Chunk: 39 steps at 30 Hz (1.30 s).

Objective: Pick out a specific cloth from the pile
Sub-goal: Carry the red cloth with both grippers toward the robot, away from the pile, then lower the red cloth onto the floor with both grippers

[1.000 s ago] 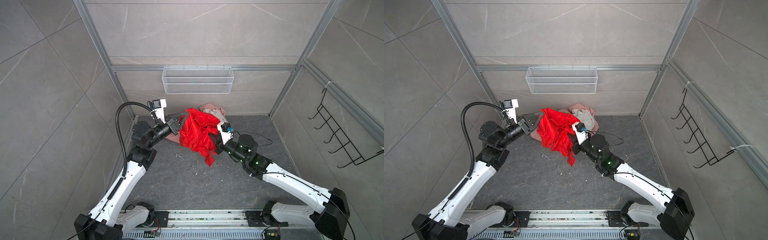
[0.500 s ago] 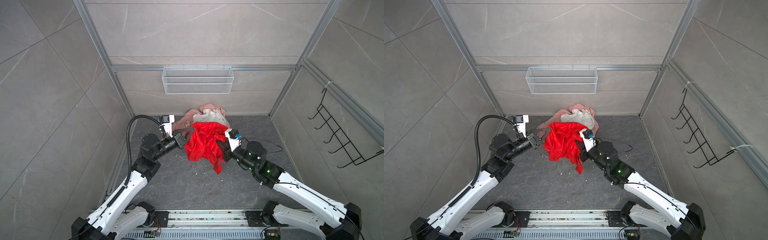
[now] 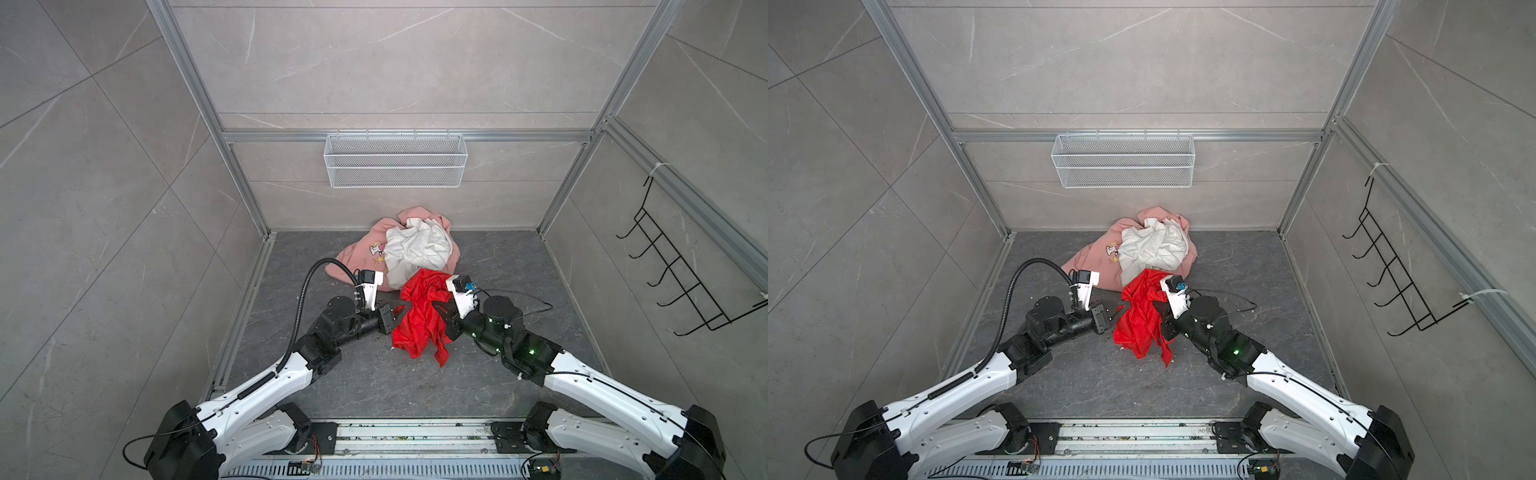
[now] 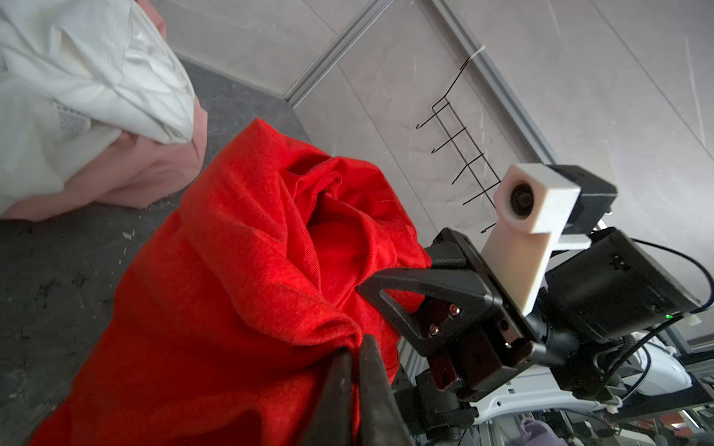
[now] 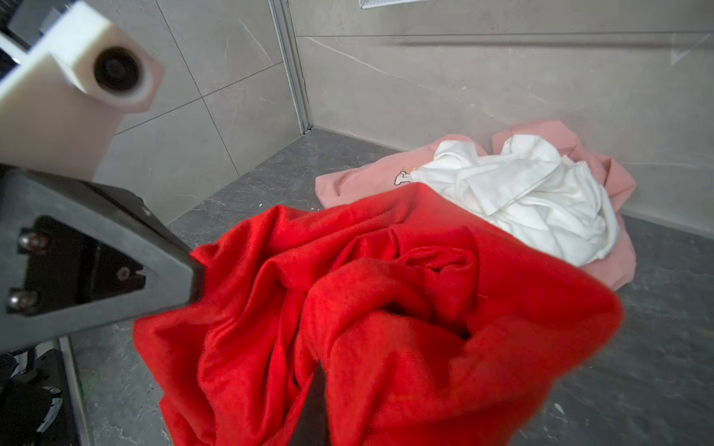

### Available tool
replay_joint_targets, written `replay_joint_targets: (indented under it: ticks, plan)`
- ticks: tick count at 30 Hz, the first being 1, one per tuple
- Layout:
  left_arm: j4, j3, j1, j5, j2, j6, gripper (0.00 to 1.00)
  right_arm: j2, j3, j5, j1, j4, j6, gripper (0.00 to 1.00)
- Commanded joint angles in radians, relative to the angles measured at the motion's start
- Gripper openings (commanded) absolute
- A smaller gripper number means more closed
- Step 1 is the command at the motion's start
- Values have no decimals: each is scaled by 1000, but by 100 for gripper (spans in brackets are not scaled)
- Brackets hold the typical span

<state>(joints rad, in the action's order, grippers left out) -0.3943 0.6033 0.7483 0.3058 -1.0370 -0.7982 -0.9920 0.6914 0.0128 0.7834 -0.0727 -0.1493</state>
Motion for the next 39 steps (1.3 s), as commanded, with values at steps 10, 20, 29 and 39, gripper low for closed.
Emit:
replay_joint_targets:
  ticks: [10,20,29,39]
  plan:
    - [-6,-196,-1,-150,118,-15,0,-75,-92,35,88,-140,-106,0]
    - [110,-255,-78,-135,140,-32,0,-265,-98,27,150,-269,-152,0]
    - [70,-238,-126,-44,17,-35,0,-380,-107,24,174,-334,-188,0]
    - [118,-256,-146,-39,32,-35,0,-495,-110,22,206,-393,-219,0]
